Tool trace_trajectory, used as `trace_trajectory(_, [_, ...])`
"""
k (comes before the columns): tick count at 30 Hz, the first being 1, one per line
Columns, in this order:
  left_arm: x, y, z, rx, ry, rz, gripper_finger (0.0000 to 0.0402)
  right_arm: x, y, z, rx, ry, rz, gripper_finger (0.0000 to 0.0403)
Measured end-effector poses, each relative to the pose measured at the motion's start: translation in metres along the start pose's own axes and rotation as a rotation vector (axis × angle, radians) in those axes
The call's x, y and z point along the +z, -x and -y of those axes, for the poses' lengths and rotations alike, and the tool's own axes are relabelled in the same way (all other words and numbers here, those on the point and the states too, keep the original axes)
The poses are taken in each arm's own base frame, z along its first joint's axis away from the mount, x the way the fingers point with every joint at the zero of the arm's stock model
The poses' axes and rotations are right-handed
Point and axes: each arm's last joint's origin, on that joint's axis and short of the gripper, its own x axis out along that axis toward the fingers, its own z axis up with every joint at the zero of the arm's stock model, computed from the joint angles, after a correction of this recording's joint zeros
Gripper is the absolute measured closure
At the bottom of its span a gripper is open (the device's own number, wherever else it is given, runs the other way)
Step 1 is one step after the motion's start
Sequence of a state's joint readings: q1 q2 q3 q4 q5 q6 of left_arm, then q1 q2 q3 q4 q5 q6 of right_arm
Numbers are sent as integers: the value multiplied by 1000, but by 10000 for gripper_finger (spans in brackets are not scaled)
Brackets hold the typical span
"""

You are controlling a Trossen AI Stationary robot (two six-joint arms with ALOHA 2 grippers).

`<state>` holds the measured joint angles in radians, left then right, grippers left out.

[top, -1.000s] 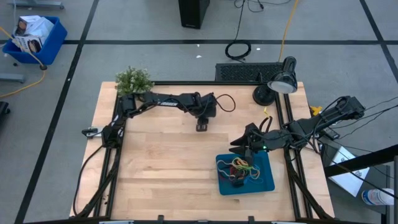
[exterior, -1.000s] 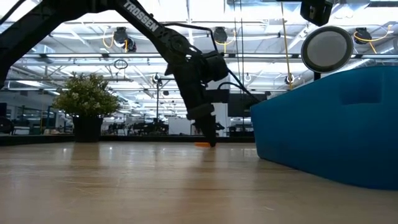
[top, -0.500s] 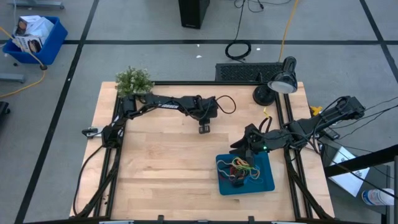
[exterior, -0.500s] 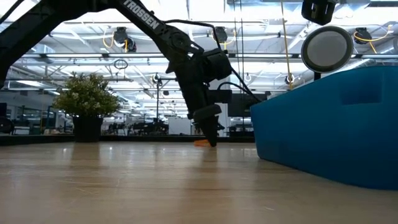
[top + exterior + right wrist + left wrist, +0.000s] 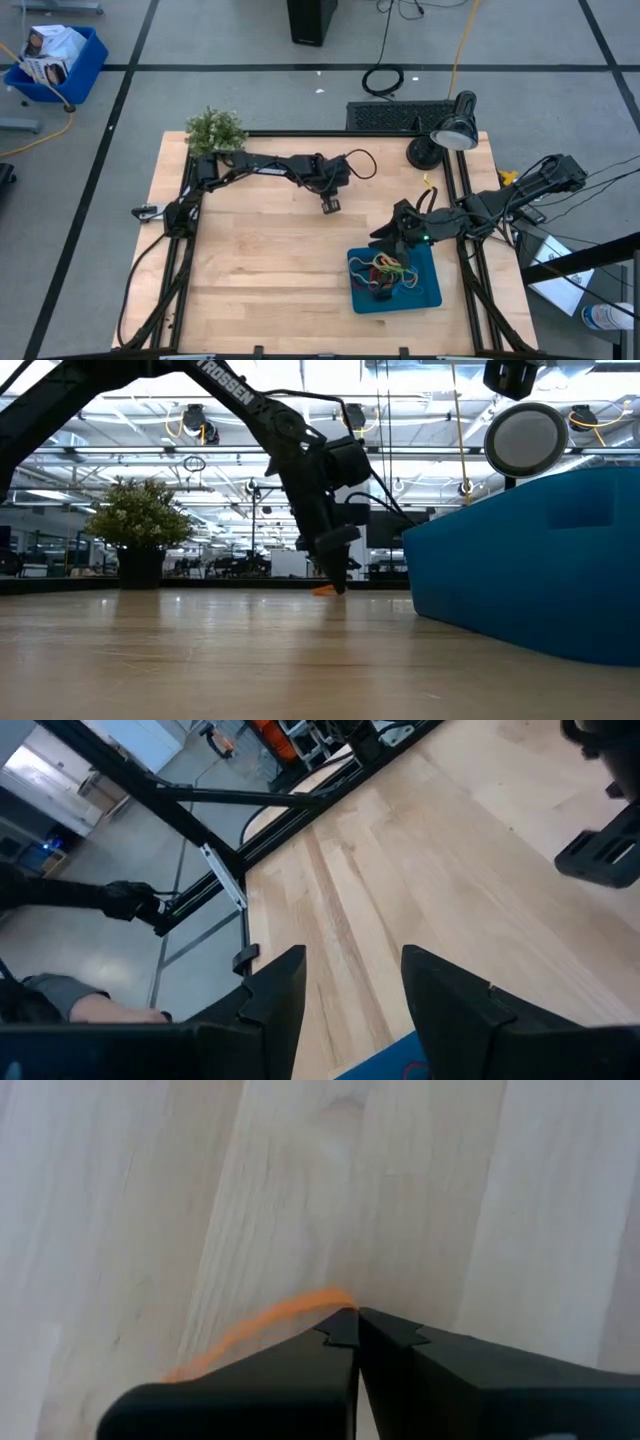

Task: Pick and place rubber bands into bin
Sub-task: Put the orange rubber band into the blue bin

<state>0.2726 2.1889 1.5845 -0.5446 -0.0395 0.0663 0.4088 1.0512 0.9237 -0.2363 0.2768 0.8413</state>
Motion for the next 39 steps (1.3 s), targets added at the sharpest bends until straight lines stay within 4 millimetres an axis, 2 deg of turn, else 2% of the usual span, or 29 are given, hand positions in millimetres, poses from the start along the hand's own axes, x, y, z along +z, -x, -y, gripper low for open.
trace_trajectory(4, [4,24,-1,-3,29,26,398,-1,0,-1,39,29,-46,241])
trace_trajectory(12, [15,97,12,-77,80,156,398,-4,0,0,50,95,-86,241])
trace_trajectory(19, [18,174,39,-173,83,345,397,-4,-7,-1,52,231,-66,242])
trace_trajectory(22, [17,208,54,-221,64,452,398,-1,-12,-5,54,248,8,241])
trace_trajectory(25, [15,233,72,-277,53,536,395,2,-19,-10,60,270,85,241])
trace_trajectory(29, [12,257,98,-353,20,634,399,3,-32,-13,12,369,173,244])
trace_trajectory(31, [12,263,111,-388,-2,671,396,3,-41,-14,-14,452,218,246])
trace_trajectory(35, [8,268,132,-428,-20,688,398,0,-62,-18,-13,598,282,247])
trace_trajectory(39, [4,270,144,-406,5,689,395,-3,-70,-21,-4,650,306,247])
